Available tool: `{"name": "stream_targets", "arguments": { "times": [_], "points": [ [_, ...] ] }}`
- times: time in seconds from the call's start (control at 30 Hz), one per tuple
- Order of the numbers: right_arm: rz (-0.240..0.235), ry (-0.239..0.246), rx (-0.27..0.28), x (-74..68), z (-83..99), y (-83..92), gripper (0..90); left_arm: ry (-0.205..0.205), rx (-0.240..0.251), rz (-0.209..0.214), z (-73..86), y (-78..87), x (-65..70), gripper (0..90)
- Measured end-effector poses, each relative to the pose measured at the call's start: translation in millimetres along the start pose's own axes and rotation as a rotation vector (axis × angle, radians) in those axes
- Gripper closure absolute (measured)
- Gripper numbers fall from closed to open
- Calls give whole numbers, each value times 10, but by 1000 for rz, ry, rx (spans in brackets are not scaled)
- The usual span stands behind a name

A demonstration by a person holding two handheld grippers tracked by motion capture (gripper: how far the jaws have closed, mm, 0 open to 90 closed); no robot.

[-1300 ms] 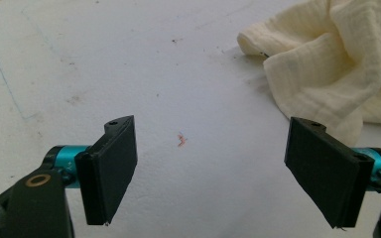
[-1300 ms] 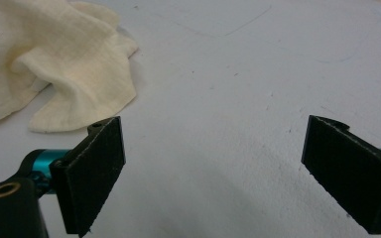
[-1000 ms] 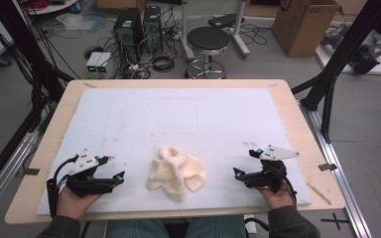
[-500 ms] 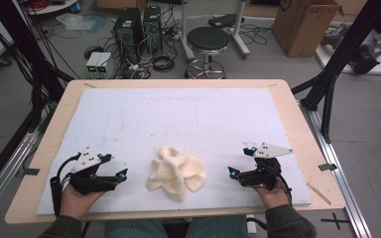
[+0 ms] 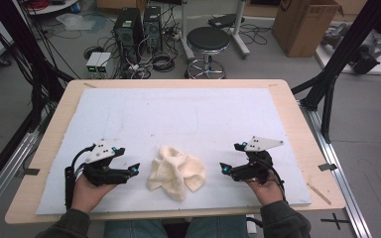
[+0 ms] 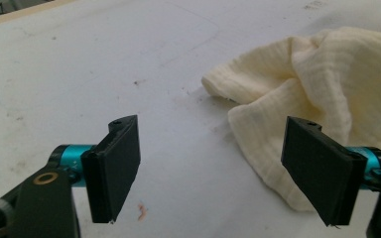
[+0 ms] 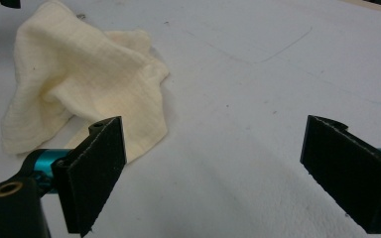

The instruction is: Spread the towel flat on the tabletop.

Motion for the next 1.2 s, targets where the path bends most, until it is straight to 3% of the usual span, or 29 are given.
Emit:
{"name": "stream_targets", "arguments": {
  "times": [0.23, 0.57, 0.73, 0.8, 0.97, 1.07, 1.17, 1.2],
  "points": [
    [-24, 12, 7, -6, -118, -93, 161, -26, -27, 42, -173, -189, 50, 309],
    [-94, 12, -11, -72, -197, -305, 263, -33, -53, 103, -405, -660, 126, 406],
    [-122, 8, -27, -104, -166, -418, 329, -39, -110, 116, -350, -920, 132, 419],
    [-139, 6, -54, -145, -129, -498, 351, -21, -128, 117, -324, -996, 123, 389],
    [-149, 16, -90, -194, -68, -594, 389, -5, -176, 137, -240, -1092, 106, 423],
    [-160, 16, -137, -220, -7, -683, 433, -17, -204, 177, -190, -1146, 141, 515],
    [-170, 14, -162, -236, 23, -720, 459, -19, -216, 187, -162, -1180, 172, 549],
    [-172, 17, -191, -246, 60, -754, 492, -32, -230, 189, -145, -1193, 185, 611]
  ]
}}
Point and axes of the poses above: each handheld gripper's, and its own axes: y roughly backward along the jaws, z roughly out of its underside, x roughly to its right, the point moved 8 cm from there along -y, roughly forward along the jaws, and after that the axes turned 3 degrees about -z, right-handed, at the moved point
